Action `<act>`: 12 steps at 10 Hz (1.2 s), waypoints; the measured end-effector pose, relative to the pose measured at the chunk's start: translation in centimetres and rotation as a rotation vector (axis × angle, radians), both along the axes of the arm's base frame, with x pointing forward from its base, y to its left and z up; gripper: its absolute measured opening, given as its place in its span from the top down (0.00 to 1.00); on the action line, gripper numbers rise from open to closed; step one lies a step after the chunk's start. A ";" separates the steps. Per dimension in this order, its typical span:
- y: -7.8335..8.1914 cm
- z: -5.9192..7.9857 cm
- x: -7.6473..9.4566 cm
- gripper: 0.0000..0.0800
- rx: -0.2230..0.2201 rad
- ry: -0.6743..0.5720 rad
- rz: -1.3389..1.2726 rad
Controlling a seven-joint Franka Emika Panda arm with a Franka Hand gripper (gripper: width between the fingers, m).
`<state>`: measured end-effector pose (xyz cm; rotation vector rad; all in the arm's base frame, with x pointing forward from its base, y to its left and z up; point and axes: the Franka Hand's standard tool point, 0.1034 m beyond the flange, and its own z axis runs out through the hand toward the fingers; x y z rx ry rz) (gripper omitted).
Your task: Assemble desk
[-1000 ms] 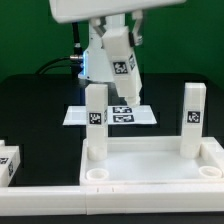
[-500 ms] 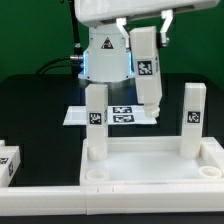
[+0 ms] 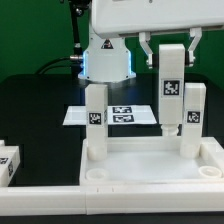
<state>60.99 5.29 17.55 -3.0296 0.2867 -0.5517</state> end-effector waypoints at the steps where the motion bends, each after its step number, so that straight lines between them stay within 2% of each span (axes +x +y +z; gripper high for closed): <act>1: 0.0 0.0 0.0 0.64 0.000 0.001 0.000; 2: 0.8 -0.4 0.1 0.64 -0.013 0.001 0.016; 3: 2.9 -1.2 0.3 0.64 -0.039 0.004 0.071; 4: 4.6 -1.8 0.7 0.64 -0.044 0.005 0.092; 5: 6.8 -2.6 0.3 0.64 -0.047 0.012 0.109; 8: 6.8 -2.6 0.2 0.64 -0.048 0.014 0.117; 10: 6.7 -3.4 0.3 0.64 -0.060 0.008 0.134; 12: 6.1 -3.8 1.3 0.64 -0.071 0.002 0.137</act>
Offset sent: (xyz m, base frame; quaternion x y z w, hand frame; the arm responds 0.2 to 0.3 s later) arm 0.0269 0.0467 -0.0158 -0.0571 0.0199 -0.1251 0.9903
